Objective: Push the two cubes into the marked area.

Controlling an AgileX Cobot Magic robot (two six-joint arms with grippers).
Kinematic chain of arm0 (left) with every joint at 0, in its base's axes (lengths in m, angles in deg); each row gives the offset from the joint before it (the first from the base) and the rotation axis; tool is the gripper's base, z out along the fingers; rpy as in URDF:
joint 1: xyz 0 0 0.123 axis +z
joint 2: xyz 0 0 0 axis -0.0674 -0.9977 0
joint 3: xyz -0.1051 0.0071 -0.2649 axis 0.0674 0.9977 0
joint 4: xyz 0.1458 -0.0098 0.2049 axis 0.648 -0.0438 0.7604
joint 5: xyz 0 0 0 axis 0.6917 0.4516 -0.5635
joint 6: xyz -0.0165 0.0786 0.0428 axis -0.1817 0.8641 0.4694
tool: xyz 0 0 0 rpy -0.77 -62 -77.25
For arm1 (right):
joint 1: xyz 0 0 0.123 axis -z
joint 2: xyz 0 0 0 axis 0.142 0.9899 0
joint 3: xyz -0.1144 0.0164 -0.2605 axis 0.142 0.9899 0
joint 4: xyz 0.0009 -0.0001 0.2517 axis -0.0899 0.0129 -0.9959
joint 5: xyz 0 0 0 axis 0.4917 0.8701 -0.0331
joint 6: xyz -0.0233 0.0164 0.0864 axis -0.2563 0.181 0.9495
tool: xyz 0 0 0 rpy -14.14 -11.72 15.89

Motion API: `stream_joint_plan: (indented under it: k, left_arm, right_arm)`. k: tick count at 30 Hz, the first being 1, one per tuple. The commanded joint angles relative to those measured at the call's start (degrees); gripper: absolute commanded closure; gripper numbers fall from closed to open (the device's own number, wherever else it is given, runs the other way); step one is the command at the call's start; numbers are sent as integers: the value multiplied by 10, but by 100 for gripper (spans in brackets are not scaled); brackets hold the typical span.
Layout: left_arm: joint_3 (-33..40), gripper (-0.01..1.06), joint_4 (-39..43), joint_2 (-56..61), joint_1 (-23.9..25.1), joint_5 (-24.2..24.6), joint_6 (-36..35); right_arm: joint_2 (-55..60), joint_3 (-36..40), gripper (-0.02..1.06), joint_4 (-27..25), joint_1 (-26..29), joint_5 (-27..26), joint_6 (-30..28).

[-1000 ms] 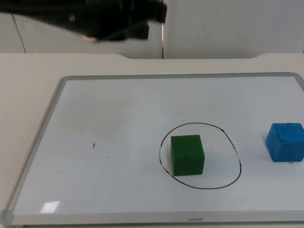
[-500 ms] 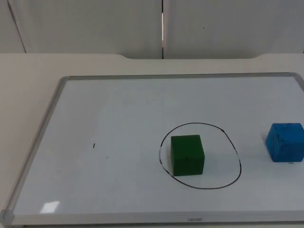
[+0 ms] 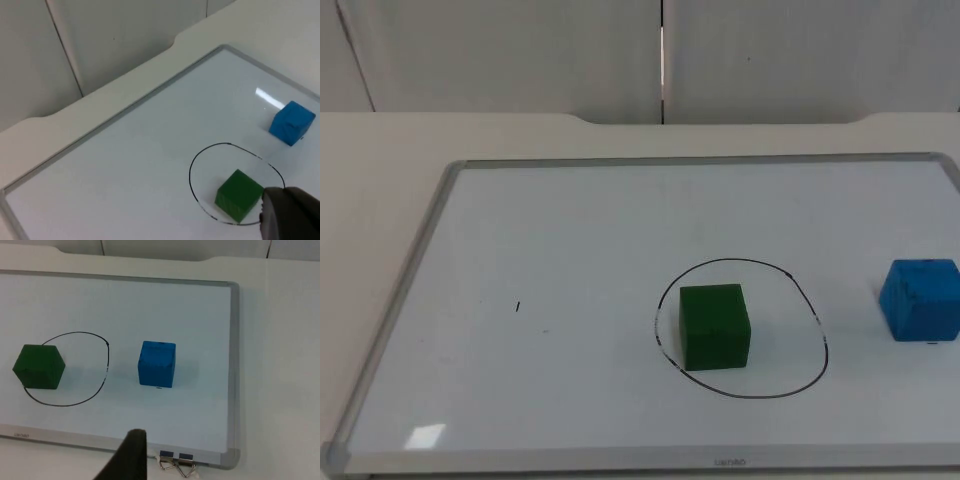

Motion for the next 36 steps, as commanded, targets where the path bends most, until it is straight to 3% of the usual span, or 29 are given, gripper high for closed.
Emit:
stream_joint_plan:
  k: [1,17,22,31,36]
  left_arm:
    - [27,105,7,33,0,4,-8]
    - [155,105,15,247,0,38,-65]
    - [173,105,38,313,0,72,-104]
    - [173,105,129,419,0,180,-195]
    - [173,105,132,473,0,204,-200]
  right_arm:
    - [-3,1,-1,-2,4,-4,0]
    - [-3,1,-1,-2,4,-4,0]
    - [-3,1,-1,-2,4,-4,0]
    - [-3,1,-1,-2,4,-4,0]
    - [-3,1,-1,-2,4,-4,0]
